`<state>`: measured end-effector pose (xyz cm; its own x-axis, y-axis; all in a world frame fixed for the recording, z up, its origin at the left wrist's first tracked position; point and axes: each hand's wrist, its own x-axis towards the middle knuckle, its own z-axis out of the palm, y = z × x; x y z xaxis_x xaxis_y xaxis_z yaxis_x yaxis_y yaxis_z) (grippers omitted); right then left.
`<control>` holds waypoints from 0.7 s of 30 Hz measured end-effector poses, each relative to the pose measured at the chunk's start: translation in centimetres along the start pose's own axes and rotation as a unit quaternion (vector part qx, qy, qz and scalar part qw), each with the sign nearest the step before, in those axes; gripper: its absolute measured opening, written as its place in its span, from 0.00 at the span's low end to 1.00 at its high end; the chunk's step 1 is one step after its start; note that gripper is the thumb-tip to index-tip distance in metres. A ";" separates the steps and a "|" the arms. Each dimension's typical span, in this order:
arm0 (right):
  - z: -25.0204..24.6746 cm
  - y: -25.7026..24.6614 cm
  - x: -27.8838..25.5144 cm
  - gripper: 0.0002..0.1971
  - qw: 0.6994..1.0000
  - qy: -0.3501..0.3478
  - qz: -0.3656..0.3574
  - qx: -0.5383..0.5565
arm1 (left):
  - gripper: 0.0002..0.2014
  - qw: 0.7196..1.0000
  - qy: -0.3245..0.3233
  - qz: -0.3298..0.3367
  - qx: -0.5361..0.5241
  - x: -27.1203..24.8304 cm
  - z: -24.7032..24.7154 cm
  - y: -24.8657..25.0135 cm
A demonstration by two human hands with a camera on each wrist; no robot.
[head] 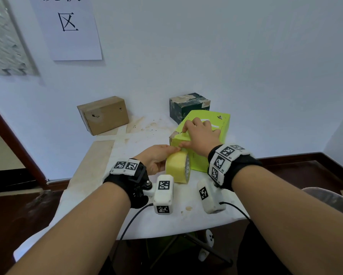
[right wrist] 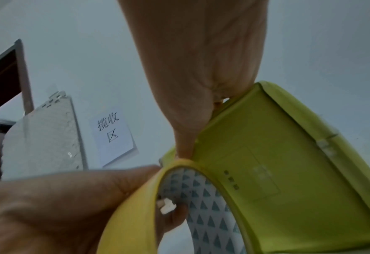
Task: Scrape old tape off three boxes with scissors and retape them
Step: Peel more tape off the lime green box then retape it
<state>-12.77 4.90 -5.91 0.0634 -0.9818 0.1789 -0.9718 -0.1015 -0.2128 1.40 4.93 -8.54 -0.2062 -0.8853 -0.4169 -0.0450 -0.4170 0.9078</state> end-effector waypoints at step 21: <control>0.8 -0.1 -0.1 0.23 0.998 0.029 -0.016 -0.050 | 0.19 0.997 0.064 0.032 0.027 0.6 0.6 0.0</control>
<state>-12.52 4.89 -6.68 0.0848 -0.9671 0.2398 -0.9875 -0.1137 -0.1090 0.71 4.48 -8.76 -0.0839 -0.9302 -0.3573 -0.0885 -0.3502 0.9325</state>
